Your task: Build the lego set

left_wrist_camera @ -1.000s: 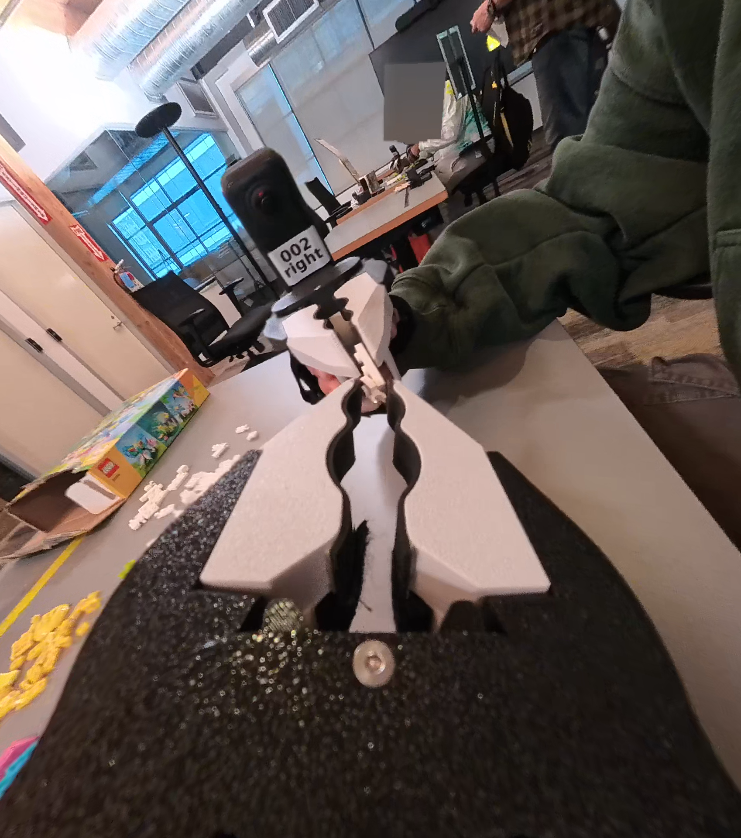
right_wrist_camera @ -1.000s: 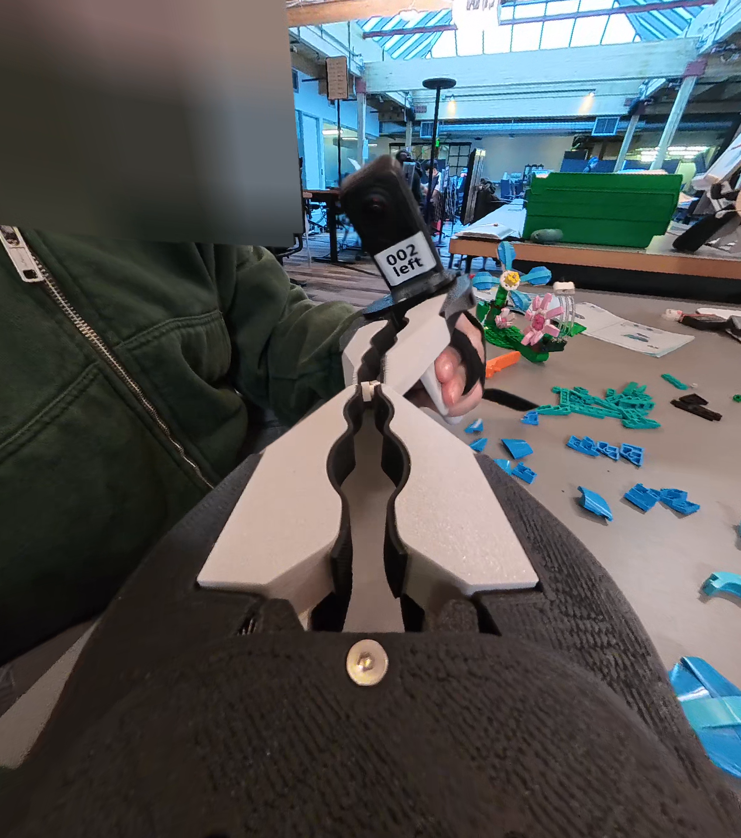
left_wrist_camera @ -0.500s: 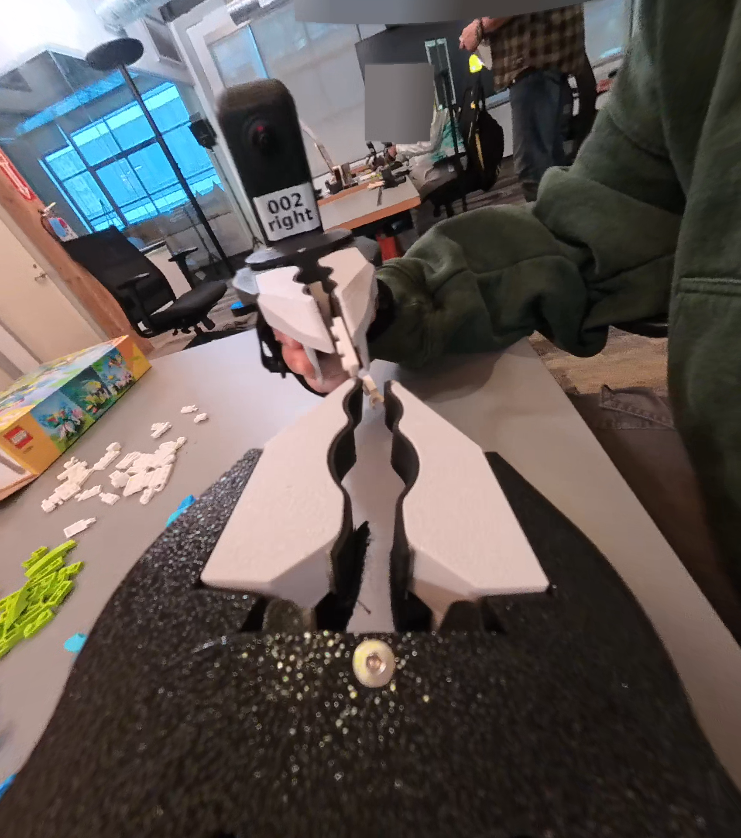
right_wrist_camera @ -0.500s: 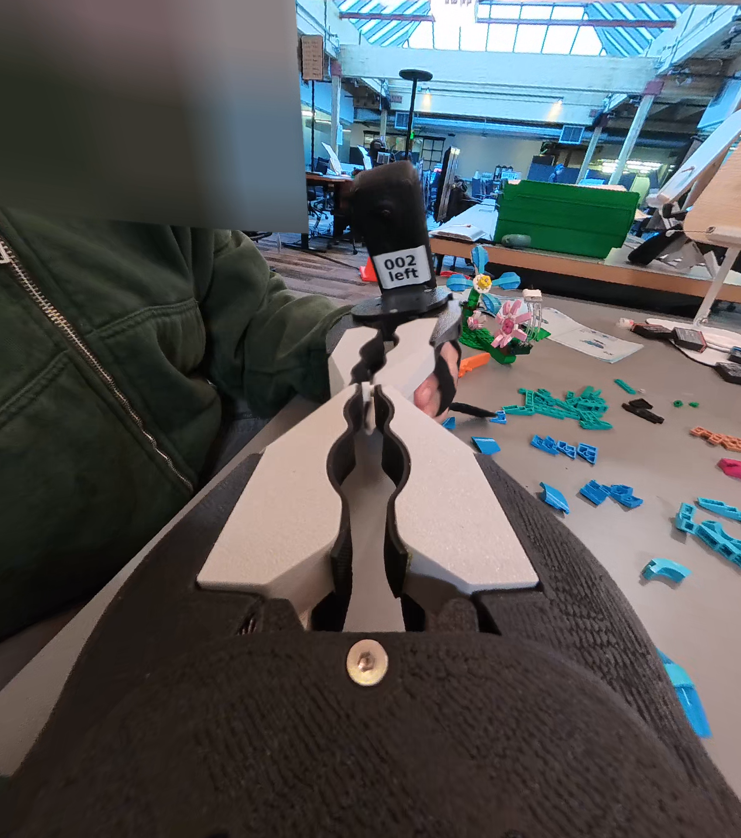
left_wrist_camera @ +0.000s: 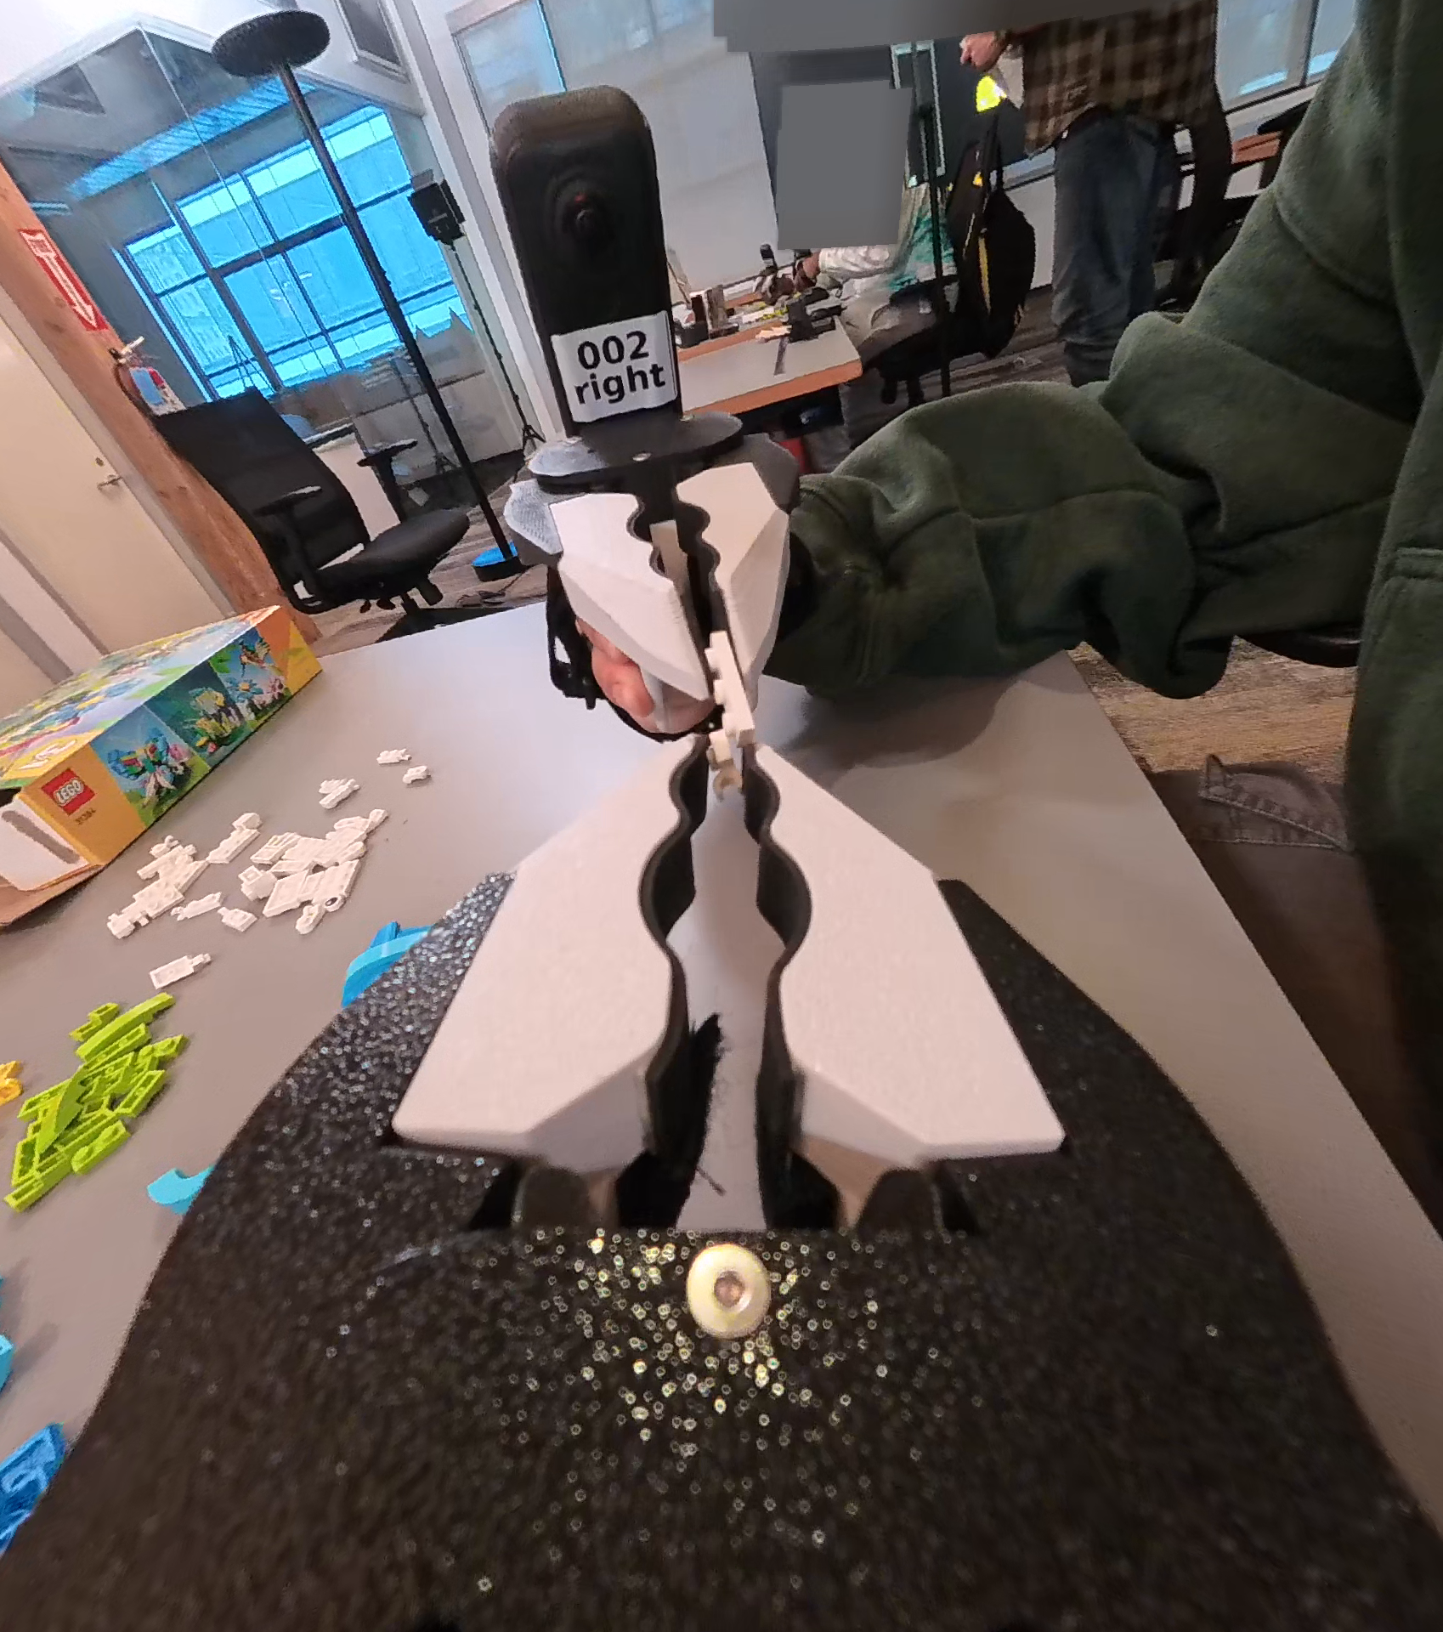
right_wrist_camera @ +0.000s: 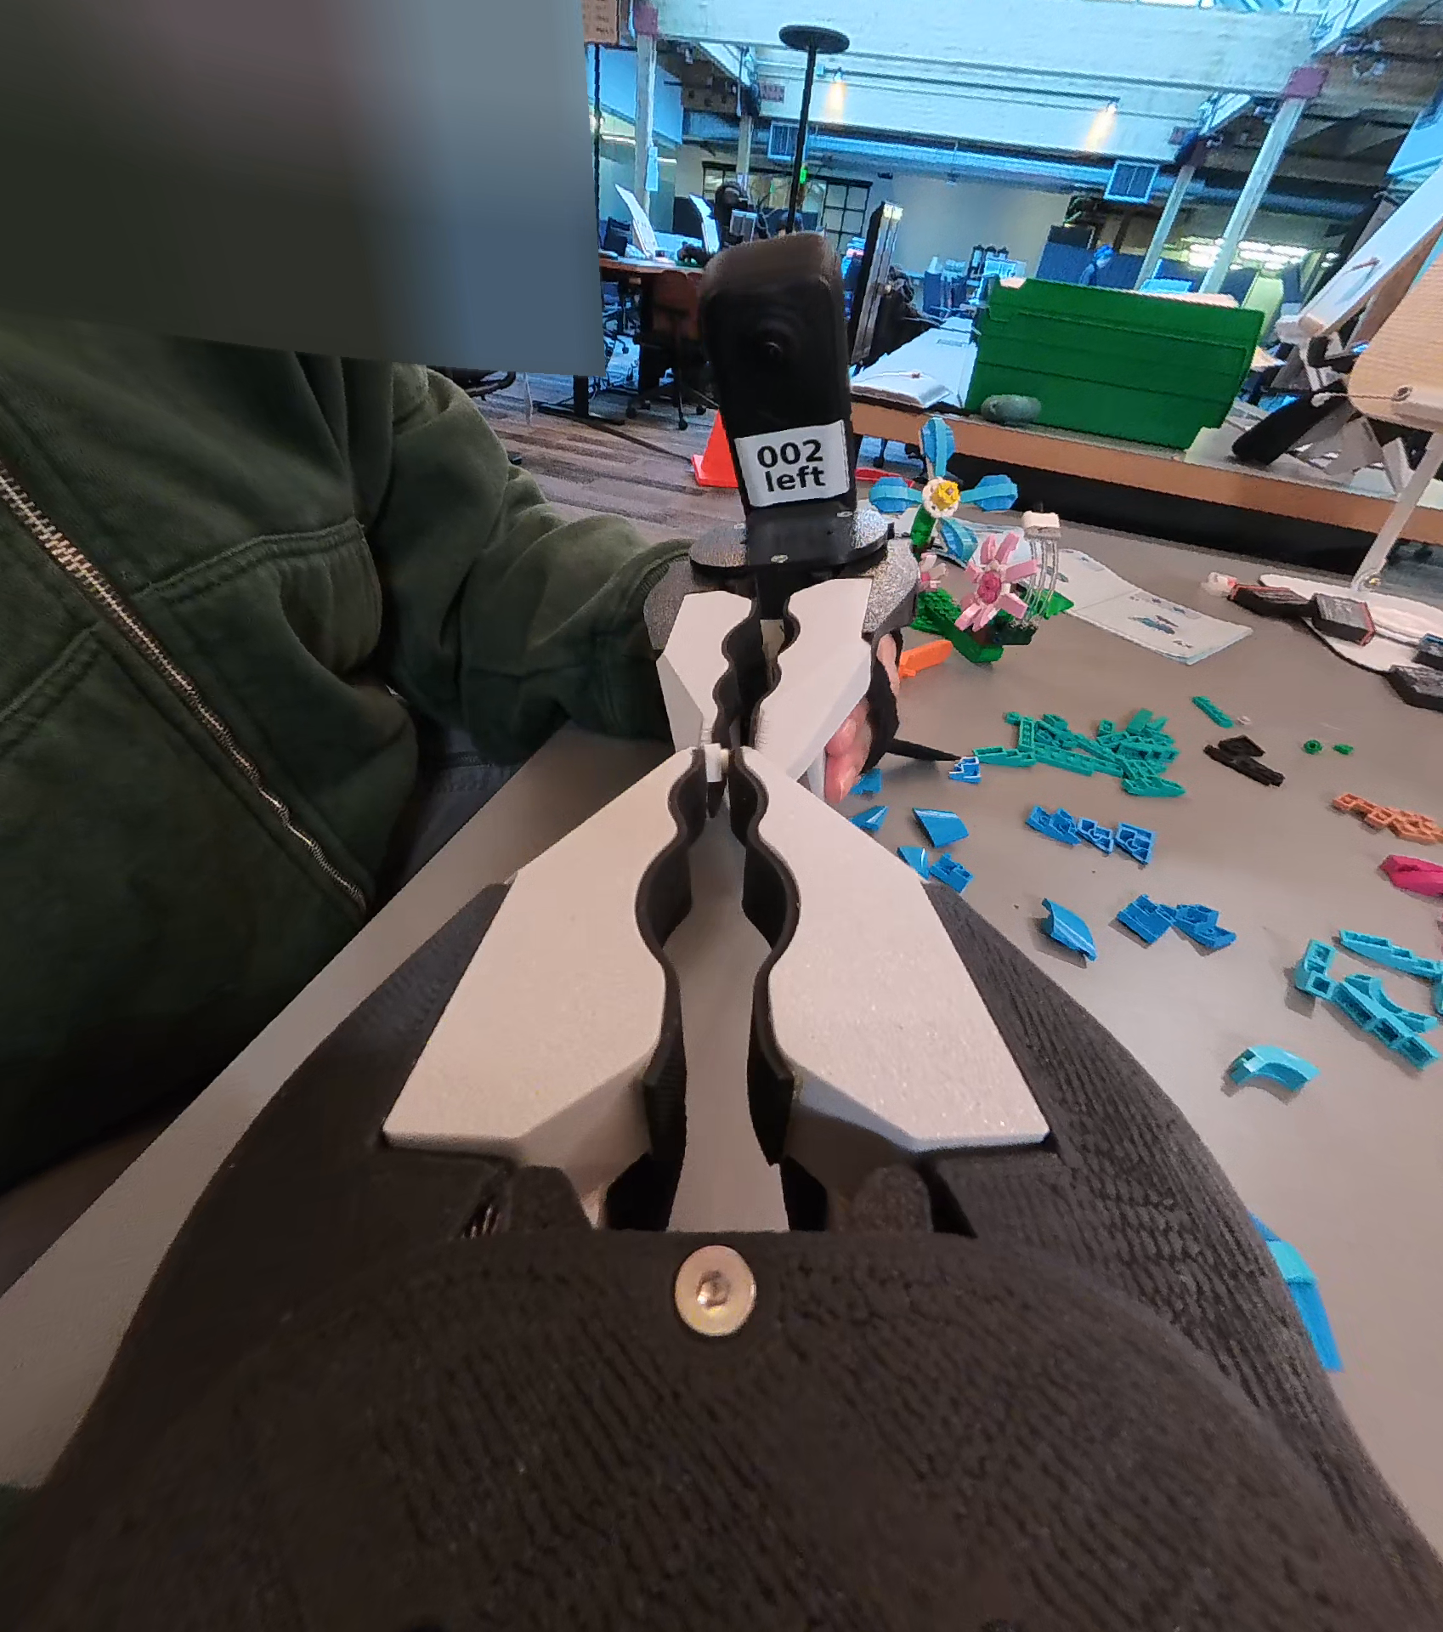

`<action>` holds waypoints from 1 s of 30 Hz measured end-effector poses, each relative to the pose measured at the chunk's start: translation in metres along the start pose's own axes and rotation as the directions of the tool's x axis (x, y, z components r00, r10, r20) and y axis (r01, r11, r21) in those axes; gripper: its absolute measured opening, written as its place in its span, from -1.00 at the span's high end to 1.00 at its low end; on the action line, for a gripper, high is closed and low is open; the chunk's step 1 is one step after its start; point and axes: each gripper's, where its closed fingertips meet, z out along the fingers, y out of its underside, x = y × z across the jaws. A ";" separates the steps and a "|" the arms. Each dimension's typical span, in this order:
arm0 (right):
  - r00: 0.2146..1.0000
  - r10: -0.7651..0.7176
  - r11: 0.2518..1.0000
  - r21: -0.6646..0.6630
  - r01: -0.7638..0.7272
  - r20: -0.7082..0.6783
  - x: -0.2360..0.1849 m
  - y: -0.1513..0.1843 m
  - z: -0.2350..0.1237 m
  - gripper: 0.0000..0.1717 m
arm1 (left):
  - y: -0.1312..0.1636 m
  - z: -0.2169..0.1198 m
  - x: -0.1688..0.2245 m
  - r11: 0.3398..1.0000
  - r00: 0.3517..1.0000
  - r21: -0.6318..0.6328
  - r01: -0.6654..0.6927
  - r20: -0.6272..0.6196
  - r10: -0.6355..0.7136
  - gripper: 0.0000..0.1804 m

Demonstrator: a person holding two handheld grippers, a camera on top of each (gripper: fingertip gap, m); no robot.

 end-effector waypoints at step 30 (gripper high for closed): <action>0.992 0.031 0.997 -0.071 -0.040 -0.126 0.024 0.016 -0.009 0.96 | 0.038 0.002 -0.025 0.971 0.990 -0.232 0.055 0.138 -0.023 0.96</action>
